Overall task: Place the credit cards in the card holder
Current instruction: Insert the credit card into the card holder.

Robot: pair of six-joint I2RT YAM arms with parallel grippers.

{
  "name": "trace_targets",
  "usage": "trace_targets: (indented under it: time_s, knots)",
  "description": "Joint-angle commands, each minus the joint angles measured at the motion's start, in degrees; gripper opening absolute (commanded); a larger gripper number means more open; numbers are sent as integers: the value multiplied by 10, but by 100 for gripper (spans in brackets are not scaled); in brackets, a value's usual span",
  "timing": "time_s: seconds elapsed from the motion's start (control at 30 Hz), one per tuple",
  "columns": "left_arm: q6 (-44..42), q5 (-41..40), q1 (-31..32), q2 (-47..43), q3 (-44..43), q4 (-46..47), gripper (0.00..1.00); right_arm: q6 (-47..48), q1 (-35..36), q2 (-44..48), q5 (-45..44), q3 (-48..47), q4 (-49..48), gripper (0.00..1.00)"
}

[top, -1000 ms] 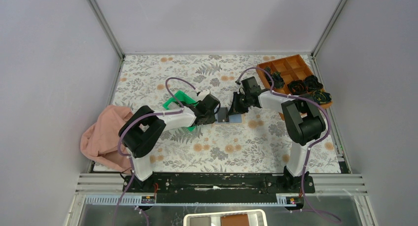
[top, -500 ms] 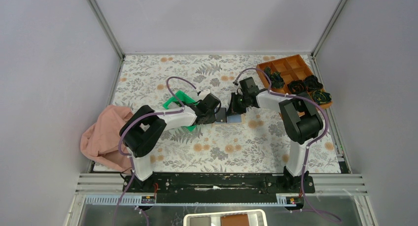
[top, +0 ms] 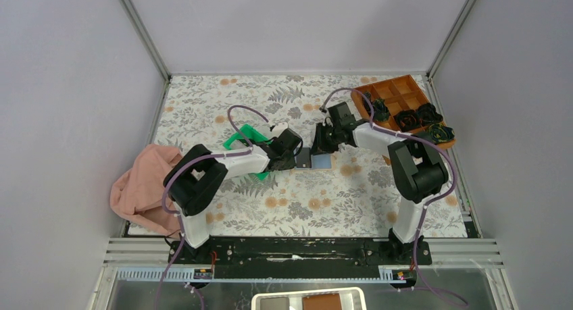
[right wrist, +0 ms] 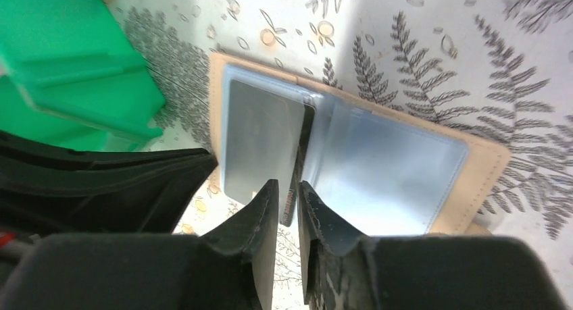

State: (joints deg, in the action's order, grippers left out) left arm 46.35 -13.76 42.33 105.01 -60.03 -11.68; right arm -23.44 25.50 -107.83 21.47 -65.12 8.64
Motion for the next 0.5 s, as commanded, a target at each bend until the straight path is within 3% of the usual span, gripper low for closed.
trace_targets:
  time_s: [0.0, 0.3, 0.47]
  knots:
    - [-5, -32, -4, -1, 15, -54, 17, 28, 6, 60, -33, -47, 14, 24]
    - [18, -59, -4, -93, 21, -96, 38, 63, 11, 91, -36, -88, 58, 30]
    - [44, -75, -2, -199, 40, -121, 57, 109, 45, 77, -41, -157, 104, 34]
